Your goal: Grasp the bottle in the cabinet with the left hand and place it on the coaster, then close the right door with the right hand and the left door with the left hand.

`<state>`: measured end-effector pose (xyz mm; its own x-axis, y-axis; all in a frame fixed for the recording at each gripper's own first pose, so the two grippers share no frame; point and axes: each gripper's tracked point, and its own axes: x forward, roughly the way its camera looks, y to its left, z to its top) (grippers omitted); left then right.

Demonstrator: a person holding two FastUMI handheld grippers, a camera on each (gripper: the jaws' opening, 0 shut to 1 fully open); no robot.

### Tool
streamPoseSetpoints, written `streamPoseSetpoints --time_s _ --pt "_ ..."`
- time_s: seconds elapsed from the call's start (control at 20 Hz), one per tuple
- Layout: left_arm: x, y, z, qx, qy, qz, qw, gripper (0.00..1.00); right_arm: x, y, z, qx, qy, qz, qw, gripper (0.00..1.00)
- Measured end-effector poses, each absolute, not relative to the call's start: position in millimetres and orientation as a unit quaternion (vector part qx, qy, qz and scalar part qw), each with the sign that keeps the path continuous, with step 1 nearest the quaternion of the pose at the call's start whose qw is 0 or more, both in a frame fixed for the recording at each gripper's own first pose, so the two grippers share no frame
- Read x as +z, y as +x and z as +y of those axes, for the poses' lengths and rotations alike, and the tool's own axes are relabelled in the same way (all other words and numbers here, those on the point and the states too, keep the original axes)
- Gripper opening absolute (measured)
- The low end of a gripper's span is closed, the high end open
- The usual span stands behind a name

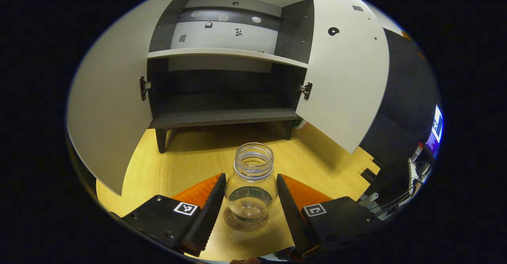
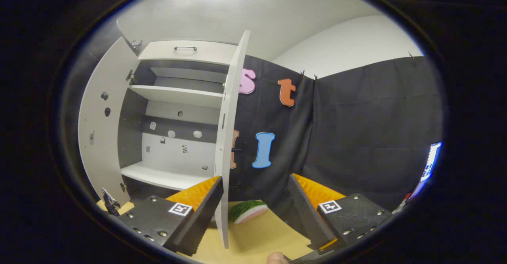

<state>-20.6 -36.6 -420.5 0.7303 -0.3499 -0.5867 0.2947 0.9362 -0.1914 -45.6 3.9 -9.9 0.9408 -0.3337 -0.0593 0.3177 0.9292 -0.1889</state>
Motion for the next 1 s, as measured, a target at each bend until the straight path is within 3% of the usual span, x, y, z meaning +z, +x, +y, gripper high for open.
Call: streamPoseSetpoints --time_s 0.5,1.0 --pt "-381 -10 -41 -0.175 -0.047 0.296 0.938 0.83 -21 -38 -1 -0.164 -0.082 0.054 0.981 1.0" --pt "-224 24 -24 -0.141 -0.048 0.164 0.975 0.82 -18 -7 -11 -0.15 -0.091 0.04 0.984 1.0"
